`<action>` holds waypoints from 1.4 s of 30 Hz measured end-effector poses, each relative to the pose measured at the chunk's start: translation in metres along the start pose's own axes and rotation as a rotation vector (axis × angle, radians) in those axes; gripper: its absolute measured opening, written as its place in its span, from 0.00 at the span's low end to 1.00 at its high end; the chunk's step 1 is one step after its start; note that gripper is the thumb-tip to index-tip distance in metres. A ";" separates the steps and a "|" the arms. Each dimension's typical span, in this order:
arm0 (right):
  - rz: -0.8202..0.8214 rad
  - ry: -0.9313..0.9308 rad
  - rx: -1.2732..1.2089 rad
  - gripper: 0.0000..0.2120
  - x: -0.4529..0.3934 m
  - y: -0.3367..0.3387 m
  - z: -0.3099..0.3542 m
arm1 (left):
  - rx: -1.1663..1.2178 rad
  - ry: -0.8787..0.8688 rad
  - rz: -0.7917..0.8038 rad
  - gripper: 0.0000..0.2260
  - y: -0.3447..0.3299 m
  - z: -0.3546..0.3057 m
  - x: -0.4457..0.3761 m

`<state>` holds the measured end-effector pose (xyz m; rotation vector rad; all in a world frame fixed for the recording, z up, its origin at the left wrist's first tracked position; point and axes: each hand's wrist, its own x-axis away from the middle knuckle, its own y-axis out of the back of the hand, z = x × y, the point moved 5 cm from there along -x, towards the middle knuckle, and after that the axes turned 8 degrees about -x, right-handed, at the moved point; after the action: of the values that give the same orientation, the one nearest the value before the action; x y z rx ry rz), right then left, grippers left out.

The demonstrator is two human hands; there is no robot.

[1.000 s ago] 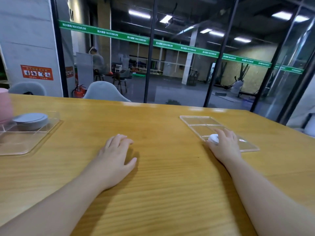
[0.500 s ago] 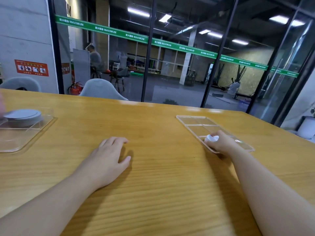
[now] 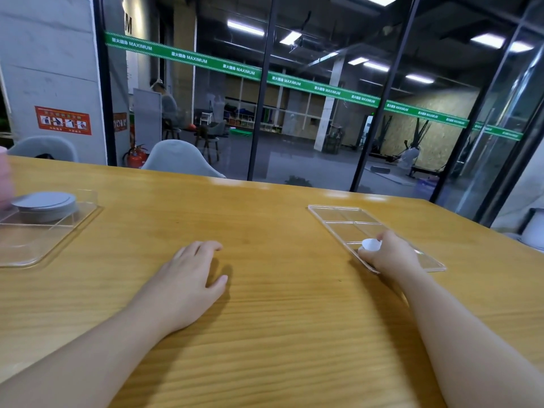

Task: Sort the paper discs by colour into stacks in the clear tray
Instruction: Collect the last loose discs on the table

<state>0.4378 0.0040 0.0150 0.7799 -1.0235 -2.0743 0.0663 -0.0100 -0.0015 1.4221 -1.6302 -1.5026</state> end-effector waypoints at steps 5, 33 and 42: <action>-0.104 0.134 -0.008 0.28 0.008 0.003 0.013 | 0.010 0.006 -0.009 0.24 -0.001 0.002 0.000; 0.274 1.224 -0.281 0.42 0.216 -0.082 0.308 | 0.723 0.303 -0.229 0.20 0.091 0.112 0.017; 0.421 1.236 -0.349 0.39 0.248 -0.120 0.369 | 0.886 0.478 -0.383 0.20 0.105 0.172 0.045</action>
<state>-0.0208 0.0200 0.0511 1.2453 -0.0909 -0.9989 -0.1361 0.0021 0.0375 2.4324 -1.8328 -0.4567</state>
